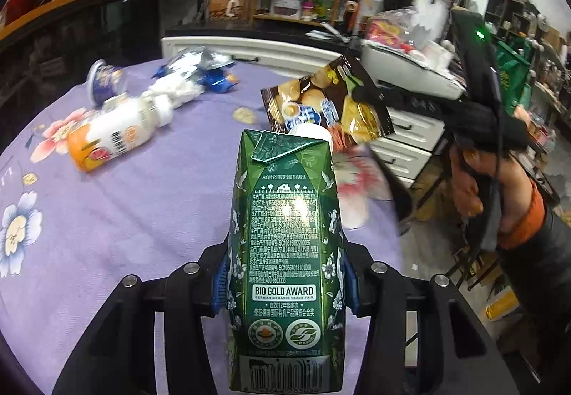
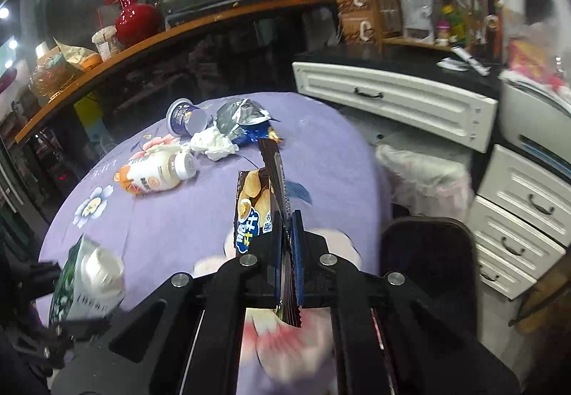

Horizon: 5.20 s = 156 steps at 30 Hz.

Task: Collect trash
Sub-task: 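Carry the carton and chip bag over the black bin and release both, then move both tools back over the table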

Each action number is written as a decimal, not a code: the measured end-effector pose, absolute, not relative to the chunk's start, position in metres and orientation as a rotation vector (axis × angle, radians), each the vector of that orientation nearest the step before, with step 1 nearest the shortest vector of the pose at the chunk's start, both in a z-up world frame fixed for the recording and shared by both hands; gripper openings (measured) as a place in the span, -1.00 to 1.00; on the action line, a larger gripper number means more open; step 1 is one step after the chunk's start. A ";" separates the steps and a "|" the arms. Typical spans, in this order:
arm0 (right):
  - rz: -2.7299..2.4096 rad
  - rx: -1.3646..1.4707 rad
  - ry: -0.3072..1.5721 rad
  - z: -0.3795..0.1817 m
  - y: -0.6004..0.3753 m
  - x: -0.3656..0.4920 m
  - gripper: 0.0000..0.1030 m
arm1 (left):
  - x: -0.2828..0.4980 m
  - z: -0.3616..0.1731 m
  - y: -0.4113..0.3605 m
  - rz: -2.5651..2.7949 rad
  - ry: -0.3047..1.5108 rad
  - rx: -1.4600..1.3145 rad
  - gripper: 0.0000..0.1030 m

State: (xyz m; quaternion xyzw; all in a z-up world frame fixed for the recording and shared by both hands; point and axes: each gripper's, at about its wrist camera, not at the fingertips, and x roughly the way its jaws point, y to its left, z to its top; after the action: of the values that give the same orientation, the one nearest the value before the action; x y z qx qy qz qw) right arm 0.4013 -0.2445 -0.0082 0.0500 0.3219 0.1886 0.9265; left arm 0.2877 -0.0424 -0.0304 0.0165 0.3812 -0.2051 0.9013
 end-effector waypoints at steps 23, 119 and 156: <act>0.020 0.079 0.762 -0.081 -0.397 0.352 -0.89 | 0.295 -0.041 -0.200 -0.667 0.812 0.126 -0.06; -0.077 0.207 0.717 -0.095 -0.406 0.256 0.56 | 0.306 -0.008 -0.208 -0.649 0.716 0.213 0.89; 0.341 0.075 0.729 -0.033 -0.239 0.333 0.64 | 0.433 -0.026 0.038 -0.369 0.779 0.563 0.74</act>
State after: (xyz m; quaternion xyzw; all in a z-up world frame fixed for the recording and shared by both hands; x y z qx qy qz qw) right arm 0.3332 -0.2387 -0.0333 0.0365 0.3545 0.1661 0.9195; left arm 0.4330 0.0382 -0.0263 0.2691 0.3726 -0.1764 0.8705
